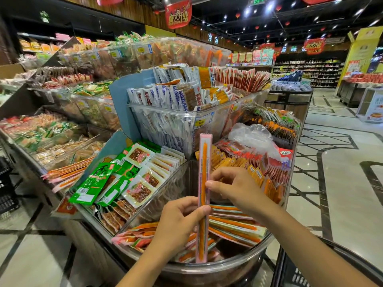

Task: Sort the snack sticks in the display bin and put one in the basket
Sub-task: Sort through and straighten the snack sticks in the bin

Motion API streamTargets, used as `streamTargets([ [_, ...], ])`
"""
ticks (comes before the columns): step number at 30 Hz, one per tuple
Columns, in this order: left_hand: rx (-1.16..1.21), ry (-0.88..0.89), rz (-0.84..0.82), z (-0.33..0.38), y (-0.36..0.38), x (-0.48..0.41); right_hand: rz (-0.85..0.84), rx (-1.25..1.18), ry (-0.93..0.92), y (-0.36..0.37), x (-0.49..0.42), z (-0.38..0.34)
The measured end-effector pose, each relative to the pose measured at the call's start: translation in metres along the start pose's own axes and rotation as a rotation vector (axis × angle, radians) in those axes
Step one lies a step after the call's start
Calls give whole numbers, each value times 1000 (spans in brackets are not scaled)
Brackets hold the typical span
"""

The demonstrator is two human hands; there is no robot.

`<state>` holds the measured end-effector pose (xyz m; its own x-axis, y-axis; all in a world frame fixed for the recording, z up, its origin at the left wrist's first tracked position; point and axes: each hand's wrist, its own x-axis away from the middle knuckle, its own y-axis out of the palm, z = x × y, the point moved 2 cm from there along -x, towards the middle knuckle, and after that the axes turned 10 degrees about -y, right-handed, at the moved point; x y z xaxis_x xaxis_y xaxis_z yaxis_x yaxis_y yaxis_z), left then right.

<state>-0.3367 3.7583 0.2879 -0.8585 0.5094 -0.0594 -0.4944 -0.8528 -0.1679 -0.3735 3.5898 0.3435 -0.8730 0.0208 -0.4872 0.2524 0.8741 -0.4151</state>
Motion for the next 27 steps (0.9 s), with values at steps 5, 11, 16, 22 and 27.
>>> streamTargets([
  [5,39,-31,-65,-1,1,2,221,7,-24,-15,-12,-4],
  [11,135,-50,30,-1,-8,0,421,307,-74,-27,-9,-2],
  [16,34,3,86,-1,-15,-3,43,849,-519,-21,-3,-17],
  [22,-19,86,167,29,-45,-6,-276,823,-318,-23,-14,-19],
  [27,141,173,262,62,-70,-11,-118,469,-135,-17,-12,-21],
])
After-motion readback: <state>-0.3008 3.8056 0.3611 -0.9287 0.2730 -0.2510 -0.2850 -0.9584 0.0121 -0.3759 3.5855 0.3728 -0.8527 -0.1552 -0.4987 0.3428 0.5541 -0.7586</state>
